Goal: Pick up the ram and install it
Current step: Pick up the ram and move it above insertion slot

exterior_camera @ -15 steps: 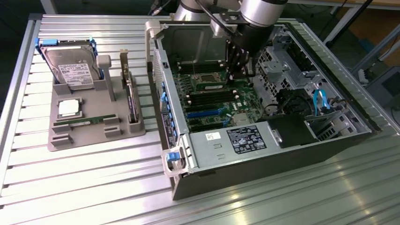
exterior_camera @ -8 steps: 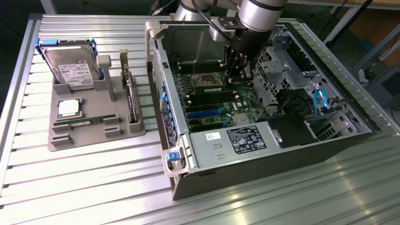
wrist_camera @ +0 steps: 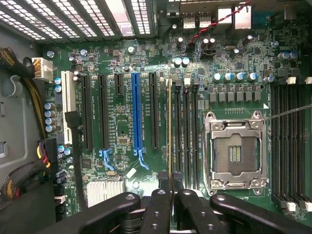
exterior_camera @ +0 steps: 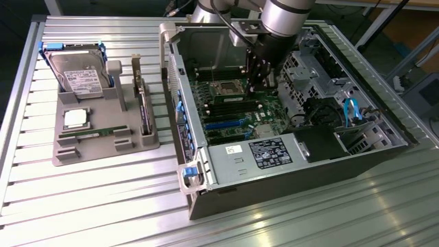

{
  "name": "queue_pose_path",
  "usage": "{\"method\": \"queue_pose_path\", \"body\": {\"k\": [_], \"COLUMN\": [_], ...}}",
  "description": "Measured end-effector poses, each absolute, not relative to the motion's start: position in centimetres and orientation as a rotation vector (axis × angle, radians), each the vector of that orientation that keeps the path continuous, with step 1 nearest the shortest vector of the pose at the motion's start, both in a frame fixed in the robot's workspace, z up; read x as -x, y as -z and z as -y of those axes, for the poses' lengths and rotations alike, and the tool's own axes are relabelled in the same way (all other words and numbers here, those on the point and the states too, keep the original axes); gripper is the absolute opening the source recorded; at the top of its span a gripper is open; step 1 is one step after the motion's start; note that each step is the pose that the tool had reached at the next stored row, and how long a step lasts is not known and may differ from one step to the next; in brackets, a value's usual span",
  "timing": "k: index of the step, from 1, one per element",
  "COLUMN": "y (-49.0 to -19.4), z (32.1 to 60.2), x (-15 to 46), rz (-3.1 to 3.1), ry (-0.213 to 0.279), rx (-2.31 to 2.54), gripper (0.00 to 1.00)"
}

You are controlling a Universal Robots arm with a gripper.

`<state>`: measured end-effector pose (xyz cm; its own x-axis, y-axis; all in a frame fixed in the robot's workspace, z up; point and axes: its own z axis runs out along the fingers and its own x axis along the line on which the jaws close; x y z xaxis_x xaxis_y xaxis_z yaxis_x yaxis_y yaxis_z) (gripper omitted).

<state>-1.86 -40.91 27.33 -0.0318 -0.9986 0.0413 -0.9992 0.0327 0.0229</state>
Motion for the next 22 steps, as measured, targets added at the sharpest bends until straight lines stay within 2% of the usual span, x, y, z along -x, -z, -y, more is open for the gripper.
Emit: {"method": "queue_pose_path", "body": {"k": [22], "y": [-25.8], "z": [40.3], "x": [1.9], "rz": [2.224], "ry": [-0.019], "rx": [-2.153], "gripper": [0.12]}}
